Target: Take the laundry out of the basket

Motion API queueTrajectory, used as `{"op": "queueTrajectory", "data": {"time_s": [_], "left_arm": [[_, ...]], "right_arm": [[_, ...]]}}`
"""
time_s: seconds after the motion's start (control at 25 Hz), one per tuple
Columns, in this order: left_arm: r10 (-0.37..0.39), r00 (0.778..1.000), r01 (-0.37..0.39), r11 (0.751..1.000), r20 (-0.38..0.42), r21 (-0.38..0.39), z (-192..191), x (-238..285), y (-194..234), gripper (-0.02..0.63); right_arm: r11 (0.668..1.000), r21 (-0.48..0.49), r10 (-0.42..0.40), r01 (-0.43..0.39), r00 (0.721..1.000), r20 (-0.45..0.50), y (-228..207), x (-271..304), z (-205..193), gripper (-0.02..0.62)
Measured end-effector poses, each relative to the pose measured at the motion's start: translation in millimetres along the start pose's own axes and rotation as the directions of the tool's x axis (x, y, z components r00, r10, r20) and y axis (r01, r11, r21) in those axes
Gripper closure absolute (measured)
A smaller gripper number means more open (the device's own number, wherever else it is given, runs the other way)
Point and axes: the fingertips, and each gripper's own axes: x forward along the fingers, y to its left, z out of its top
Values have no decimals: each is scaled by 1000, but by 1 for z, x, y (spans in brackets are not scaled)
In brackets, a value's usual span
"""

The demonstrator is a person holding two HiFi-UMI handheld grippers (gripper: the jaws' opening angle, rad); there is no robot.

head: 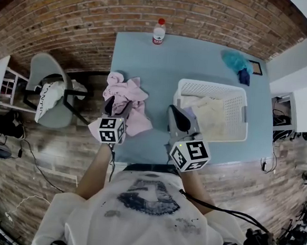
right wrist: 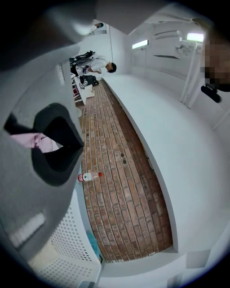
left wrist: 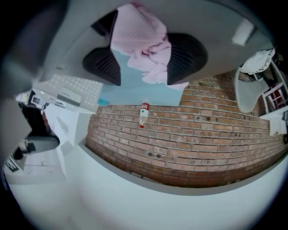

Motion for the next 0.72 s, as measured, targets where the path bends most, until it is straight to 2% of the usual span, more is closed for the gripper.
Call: {"op": "queueTrajectory", "data": {"time_s": [0.28,0.56,0.72], "left_arm": [[-17,999,16,1000,39,9,19,-11,-13,313],[-37,993,33,999,114,33,56,-38,-36,316],[-63,981,52,997,184,64,86,-63,-52,378]], "right_arm": [[1000,-3,8,-8,1000,10,2,-3,4,598],[1000,-11,22,-22,999,32,5,-11,11,598],[999,-20,35,-34,998,52,8,-17,18,598]]}}
